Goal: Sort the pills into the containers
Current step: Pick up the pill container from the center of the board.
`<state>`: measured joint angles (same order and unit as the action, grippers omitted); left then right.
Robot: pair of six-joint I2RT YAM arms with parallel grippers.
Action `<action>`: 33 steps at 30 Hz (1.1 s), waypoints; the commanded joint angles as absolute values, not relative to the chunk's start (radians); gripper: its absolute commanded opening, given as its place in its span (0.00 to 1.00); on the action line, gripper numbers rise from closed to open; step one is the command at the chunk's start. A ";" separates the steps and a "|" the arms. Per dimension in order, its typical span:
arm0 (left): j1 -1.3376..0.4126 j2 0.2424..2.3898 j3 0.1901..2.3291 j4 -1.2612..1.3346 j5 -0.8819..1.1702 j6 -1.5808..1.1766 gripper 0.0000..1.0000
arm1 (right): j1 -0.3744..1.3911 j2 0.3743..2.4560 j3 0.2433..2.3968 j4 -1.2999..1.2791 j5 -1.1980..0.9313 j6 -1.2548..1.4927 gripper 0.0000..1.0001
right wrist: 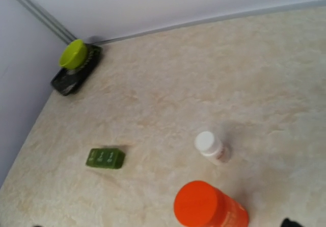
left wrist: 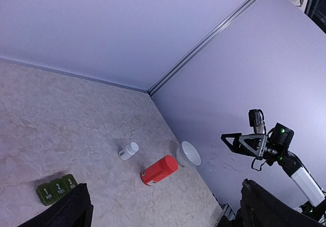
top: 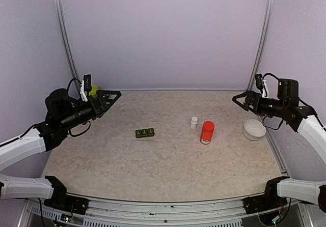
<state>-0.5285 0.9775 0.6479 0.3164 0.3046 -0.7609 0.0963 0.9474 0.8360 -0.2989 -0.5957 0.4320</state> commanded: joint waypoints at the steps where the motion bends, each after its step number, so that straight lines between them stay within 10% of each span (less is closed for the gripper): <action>1: -0.540 0.963 0.666 0.294 0.259 -0.717 0.99 | 0.107 1.009 0.958 -0.466 -0.520 0.502 1.00; 33: -0.555 0.989 0.769 0.197 0.121 -0.668 0.99 | 0.173 1.015 1.080 -0.419 -0.648 0.642 1.00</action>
<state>-0.5388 0.9840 0.7586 0.1890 0.1364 -0.6796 0.1635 1.0637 1.1748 -0.5209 -0.6163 0.6945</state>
